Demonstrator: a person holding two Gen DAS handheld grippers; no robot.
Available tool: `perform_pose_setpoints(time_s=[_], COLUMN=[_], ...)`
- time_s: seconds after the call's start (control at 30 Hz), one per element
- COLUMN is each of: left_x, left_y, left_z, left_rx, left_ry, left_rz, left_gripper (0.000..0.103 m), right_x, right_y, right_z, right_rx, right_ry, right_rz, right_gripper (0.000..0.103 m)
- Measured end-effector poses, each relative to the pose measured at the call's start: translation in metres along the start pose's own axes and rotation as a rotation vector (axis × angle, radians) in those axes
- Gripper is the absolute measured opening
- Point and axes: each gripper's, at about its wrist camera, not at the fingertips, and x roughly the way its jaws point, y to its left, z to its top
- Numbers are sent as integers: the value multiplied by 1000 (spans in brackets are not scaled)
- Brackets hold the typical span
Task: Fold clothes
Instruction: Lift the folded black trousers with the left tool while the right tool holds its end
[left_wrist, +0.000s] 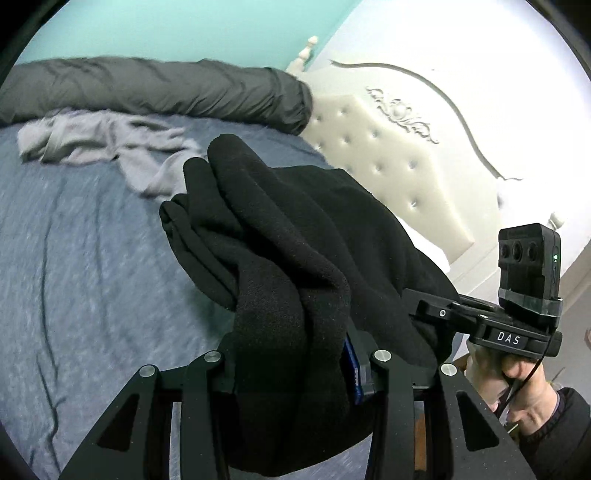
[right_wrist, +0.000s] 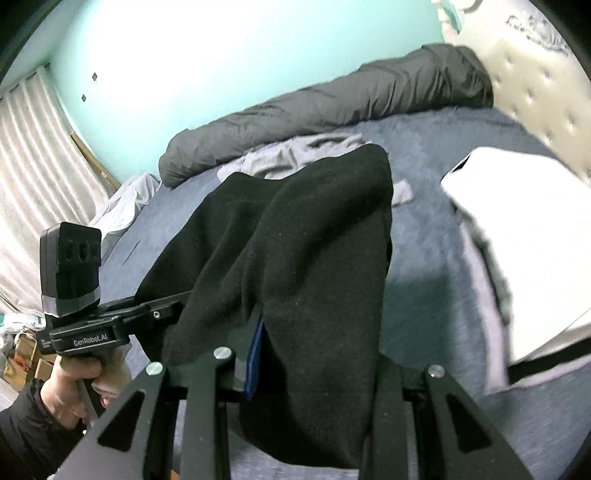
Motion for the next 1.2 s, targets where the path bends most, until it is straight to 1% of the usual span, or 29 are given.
perform_pose_setpoints(time_s=[0.23,0.37,0.47,0.6,0.73,0.9,1.03,1.1,1.2], left_x=[32,52,70,95,124,166,191,206,230], left_y=[-60,-91,-114,-143,-154,-166,-170,-168,-162], left_z=[48,71,88,101,114,113,104,96,81], left_rx=[48,66,79,87,77,44,39,27,-3], left_ry=[-49,-78,-91,-97,-102,-95,-94,-77,-31], left_rz=[-36,-56,-72,-78,-81,-82,-79,-76,-71], left_gripper=[43,43,43,43,43,43,43,43,43], right_x=[-52,-80,-95,-111,-119,-120,-116,-109,-96], right_y=[-40,-65,-86,-119,-153,-190,-216,-228,-247], right_z=[40,63,76,90,96,97,91,84,70], right_rx=[-50,-84,-102,-112,-116,-127,-144,-139,-123], right_ry=[-68,-99,-111,-118,-114,-92,-74,-61,-23], right_rz=[-55,-87,-105,-129,-157,-198,-217,-219,-235], right_gripper=[30,30,30,30,30,30,30,30,30])
